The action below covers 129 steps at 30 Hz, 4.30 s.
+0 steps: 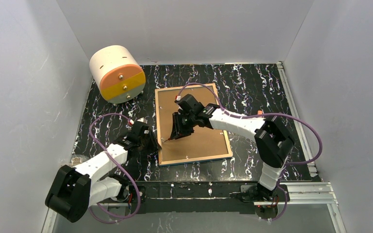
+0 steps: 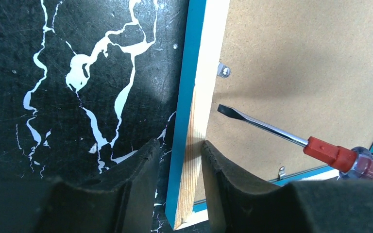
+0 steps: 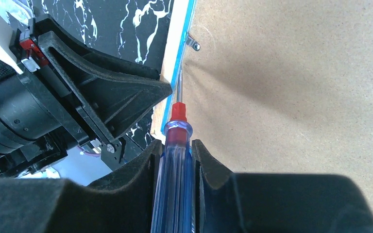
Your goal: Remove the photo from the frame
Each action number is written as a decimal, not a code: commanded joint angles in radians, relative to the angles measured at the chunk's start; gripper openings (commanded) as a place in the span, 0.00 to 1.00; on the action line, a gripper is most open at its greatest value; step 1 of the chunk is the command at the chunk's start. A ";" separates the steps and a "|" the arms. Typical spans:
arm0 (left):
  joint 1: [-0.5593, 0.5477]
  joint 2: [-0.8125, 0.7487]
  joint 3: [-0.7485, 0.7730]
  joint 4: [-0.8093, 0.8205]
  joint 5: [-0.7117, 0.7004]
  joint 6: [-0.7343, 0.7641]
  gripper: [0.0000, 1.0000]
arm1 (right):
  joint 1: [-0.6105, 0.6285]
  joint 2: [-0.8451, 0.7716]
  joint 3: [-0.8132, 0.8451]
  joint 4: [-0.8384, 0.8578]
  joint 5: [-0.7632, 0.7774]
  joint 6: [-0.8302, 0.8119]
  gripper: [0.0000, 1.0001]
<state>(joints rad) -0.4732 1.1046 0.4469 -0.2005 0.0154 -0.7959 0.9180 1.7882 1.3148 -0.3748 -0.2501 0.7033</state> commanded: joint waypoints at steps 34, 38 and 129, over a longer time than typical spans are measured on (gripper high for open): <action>0.002 0.004 -0.034 -0.102 -0.081 0.041 0.24 | -0.010 0.051 0.069 0.063 0.163 0.018 0.01; 0.002 0.005 -0.034 -0.102 -0.080 0.043 0.24 | -0.010 0.056 0.073 0.062 0.131 0.018 0.01; -0.031 0.173 0.072 -0.096 -0.031 0.211 0.25 | -0.033 -0.183 -0.135 -0.282 -0.057 -0.146 0.01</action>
<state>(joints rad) -0.4995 1.2591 0.5537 -0.2073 0.0322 -0.6128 0.8795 1.6043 1.1885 -0.7078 -0.3058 0.5373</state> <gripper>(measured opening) 0.256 0.340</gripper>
